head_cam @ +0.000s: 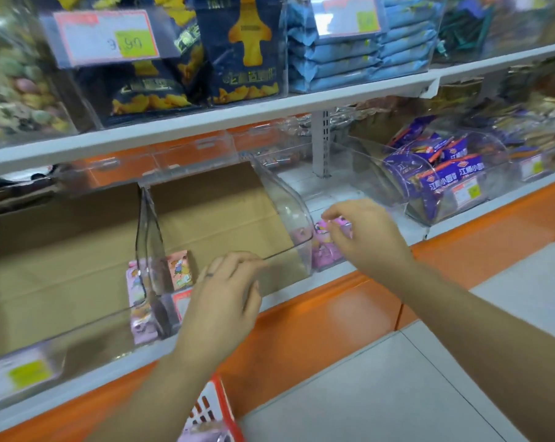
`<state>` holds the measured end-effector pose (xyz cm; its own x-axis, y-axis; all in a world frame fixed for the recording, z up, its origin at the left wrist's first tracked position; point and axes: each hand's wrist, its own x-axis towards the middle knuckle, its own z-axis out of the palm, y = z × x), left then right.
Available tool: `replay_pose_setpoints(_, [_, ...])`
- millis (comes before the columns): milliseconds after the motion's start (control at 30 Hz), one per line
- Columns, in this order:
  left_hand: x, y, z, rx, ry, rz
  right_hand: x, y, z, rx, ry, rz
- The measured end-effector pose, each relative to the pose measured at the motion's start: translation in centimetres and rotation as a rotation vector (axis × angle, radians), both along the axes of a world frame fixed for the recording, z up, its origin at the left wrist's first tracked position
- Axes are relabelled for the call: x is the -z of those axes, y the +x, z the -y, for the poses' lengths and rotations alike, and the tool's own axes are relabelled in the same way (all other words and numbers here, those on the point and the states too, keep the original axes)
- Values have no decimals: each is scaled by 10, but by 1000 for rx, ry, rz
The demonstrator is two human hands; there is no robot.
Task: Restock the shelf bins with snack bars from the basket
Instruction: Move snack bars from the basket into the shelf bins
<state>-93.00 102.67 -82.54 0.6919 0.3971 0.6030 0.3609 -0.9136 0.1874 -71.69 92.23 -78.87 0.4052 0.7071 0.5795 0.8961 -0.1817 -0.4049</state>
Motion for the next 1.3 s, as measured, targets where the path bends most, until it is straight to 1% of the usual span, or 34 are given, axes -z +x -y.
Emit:
replay_pose_setpoints(67, [11, -20, 11, 44, 39, 1, 23, -32, 14, -136, 99, -22])
replay_pose_setpoints(133, [26, -47, 15, 72, 52, -94, 52, -64, 23, -254, 77, -105])
replay_pose_setpoints(233, [48, -99, 11, 74, 23, -295, 95, -112, 28, -390, -43, -248])
replay_pose_setpoints(300, [59, -134, 5, 48, -10, -421, 120, -139, 26, -445, -193, -333])
replay_pose_setpoints(400, [73, -174, -6, -4, -103, -579, 151, -169, 14, -511, -403, -354])
replay_pose_setpoints(500, [89, -196, -11, -59, -228, -743, 171, -190, 0, -577, -532, -246])
replay_pose_setpoints(567, [109, -207, -15, -86, -329, -852, 182, -200, -8, -599, -625, -117])
replay_pose_setpoints(700, [148, -216, -16, -112, -502, -1125, 199, -224, -21, -676, -714, 334])
replay_pose_setpoints(733, [158, -219, -16, -106, -537, -1182, 204, -232, -23, -701, -818, 378])
replay_pose_setpoints(767, [167, -222, -15, -107, -559, -1220, 208, -240, -26, -717, -919, 382])
replay_pose_setpoints(833, [182, -228, -15, -106, -605, -1303, 223, -251, -32, -677, -1061, 350])
replay_pose_setpoints(900, [192, -232, -16, -102, -644, -1387, 235, -261, -38, -620, -1158, 252])
replay_pose_setpoints(967, [198, -233, -18, -91, -648, -1409, 248, -268, -42, -587, -1215, 144])
replay_pose_setpoints(1033, [201, -232, -18, -85, -639, -1407, 257, -272, -45, -573, -1239, 87])
replay_pose_setpoints(1133, [196, -229, -18, -119, -699, -1393, 257, -273, -47, -574, -1242, 18])
replay_pose_setpoints(1200, [187, -224, -19, -136, -749, -1351, 247, -271, -48, -611, -1173, -75])
replay_pose_setpoints(1300, [159, -213, -21, -155, -877, -1210, 211, -259, -45, -639, -934, -205])
